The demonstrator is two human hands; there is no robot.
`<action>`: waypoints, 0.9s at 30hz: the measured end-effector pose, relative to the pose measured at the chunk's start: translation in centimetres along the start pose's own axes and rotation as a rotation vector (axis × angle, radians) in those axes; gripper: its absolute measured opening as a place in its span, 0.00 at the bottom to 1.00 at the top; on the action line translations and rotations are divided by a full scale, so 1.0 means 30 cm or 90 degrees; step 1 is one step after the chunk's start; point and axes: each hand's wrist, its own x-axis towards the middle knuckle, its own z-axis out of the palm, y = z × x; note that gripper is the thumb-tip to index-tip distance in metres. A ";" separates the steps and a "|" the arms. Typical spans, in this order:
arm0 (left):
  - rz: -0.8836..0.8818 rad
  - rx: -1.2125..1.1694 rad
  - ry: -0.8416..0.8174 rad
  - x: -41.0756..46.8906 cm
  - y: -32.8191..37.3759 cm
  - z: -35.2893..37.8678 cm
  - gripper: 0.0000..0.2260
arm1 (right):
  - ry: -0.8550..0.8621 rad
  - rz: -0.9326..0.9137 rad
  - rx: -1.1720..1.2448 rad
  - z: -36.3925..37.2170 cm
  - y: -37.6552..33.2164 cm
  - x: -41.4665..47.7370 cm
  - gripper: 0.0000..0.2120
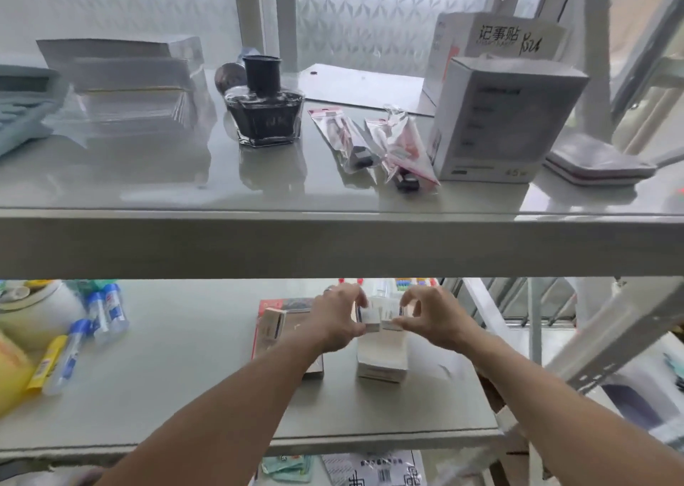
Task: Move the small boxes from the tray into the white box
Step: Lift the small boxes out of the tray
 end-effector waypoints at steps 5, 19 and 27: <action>-0.025 0.095 -0.054 0.052 0.032 0.066 0.16 | -0.034 -0.008 -0.053 0.047 0.060 -0.001 0.11; -0.120 0.033 0.109 -0.051 -0.329 -0.104 0.13 | -0.028 -0.136 -0.028 0.207 -0.199 0.002 0.07; 0.011 0.132 -0.023 -0.135 -0.511 -0.116 0.14 | -0.157 -0.184 -0.116 0.392 -0.378 0.056 0.13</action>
